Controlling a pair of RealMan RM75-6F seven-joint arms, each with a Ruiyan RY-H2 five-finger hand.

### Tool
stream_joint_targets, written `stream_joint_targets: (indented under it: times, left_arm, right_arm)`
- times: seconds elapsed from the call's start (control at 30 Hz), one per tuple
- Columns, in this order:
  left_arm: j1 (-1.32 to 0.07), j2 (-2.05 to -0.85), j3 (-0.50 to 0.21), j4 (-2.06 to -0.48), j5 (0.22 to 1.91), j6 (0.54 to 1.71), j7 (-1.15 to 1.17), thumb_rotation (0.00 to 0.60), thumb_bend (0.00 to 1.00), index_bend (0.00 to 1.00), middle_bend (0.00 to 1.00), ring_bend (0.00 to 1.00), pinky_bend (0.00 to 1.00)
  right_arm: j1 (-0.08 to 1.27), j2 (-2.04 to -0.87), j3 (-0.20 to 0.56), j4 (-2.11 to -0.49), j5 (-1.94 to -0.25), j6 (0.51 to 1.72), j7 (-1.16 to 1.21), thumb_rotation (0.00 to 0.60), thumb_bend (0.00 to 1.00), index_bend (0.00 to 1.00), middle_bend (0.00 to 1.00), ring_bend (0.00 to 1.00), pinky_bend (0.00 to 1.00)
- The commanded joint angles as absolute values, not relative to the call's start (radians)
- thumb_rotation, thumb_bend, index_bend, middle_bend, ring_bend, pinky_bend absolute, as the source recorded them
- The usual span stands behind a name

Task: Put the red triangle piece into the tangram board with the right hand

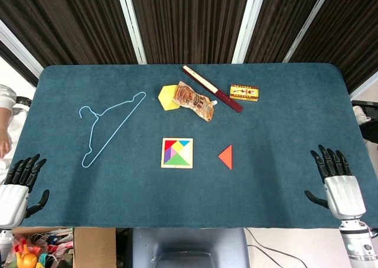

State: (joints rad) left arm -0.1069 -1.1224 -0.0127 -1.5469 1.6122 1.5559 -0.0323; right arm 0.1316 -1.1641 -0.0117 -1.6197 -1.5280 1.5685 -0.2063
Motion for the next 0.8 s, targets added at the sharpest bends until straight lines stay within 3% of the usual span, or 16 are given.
stream_joint_targets:
  times: [0.03, 0.27, 0.53, 0.8]
  left_arm:
    - [-0.102, -1.120, -0.013, -1.548, 1.615, 1.566, -0.043, 0.600, 0.46, 0.00, 0.00, 0.00, 0.09]
    - [-0.114, -1.120, -0.023, -1.540, 1.624, 1.568, -0.079, 0.600, 0.46, 0.00, 0.00, 0.00, 0.09]
    - [-0.150, -1.120, -0.031, -1.541, 1.608, 1.505, -0.074, 0.600, 0.46, 0.00, 0.00, 0.00, 0.09]
    - [-0.157, -1.123, -0.039, -1.526, 1.592, 1.496, -0.090, 0.600, 0.46, 0.00, 0.00, 0.00, 0.08]
  right_arm:
    - [0.141, -1.173, -0.006, -1.614, -1.539, 1.551, -0.215, 0.600, 0.26, 0.00, 0.00, 0.00, 0.00]
    - [0.259, -1.218, 0.060, -1.558, -1.552, 1.415, -0.263, 0.600, 0.26, 0.02, 0.00, 0.00, 0.00]
    - [0.533, -1.253, 0.121, -1.448, -1.598, 1.078, -0.382, 0.600, 0.27, 0.22, 0.00, 0.00, 0.00]
    - [0.665, -1.358, 0.104, -1.312, -1.608, 0.909, -0.399, 0.600, 0.28, 0.38, 0.00, 0.00, 0.00]
